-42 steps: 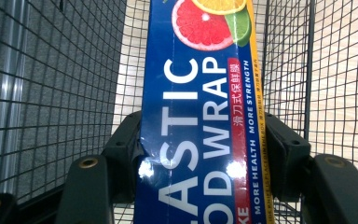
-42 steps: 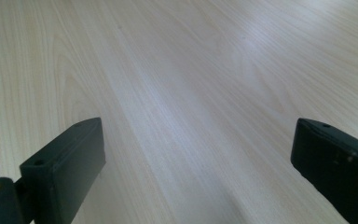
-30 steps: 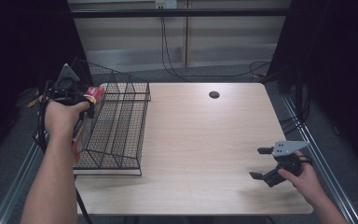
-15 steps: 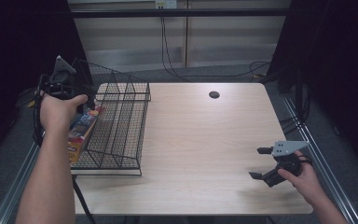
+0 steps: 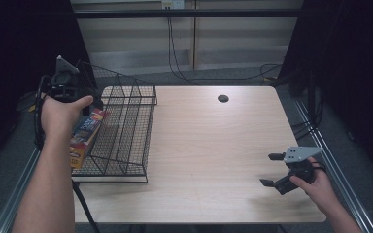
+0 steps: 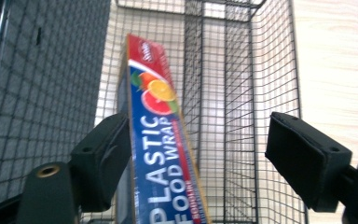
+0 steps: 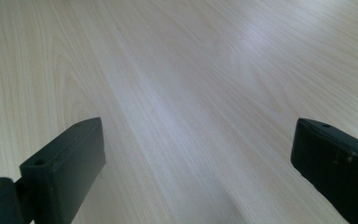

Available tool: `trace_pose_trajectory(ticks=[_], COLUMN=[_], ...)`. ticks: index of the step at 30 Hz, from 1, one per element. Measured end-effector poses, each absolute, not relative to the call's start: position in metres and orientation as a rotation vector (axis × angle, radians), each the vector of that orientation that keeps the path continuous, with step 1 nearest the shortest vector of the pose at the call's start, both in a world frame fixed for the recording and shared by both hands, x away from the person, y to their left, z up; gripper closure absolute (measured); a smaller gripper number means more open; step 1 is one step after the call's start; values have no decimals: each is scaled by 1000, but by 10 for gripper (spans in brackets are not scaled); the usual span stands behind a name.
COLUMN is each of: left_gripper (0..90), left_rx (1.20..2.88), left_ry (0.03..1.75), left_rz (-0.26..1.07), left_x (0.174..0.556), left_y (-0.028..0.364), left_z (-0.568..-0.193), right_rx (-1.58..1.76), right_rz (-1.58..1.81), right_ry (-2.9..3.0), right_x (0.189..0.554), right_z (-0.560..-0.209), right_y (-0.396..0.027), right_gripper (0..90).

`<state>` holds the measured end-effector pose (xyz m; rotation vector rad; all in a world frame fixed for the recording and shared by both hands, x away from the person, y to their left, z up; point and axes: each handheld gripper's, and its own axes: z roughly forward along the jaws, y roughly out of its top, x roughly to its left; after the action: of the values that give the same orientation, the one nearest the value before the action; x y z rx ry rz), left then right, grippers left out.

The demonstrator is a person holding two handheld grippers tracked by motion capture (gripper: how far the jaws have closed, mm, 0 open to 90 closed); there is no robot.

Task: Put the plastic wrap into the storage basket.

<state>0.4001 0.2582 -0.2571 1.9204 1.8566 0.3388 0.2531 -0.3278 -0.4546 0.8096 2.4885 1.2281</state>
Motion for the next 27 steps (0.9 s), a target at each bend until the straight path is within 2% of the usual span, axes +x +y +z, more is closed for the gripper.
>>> trace_pose_trajectory(ticks=[14, 27], left_gripper=[175, 151], left_rx=[1936, 1993], left_ry=[1712, 1590], left_rz=[294, 254], left_x=[399, 399], left_y=[223, 191], left_z=[-249, -256], right_rx=[815, 810], right_rz=[1232, 1231], right_ry=[2479, 2478], right_x=[253, 252], right_z=[-453, -453], right_y=[-330, -329], right_gripper=[26, 26])
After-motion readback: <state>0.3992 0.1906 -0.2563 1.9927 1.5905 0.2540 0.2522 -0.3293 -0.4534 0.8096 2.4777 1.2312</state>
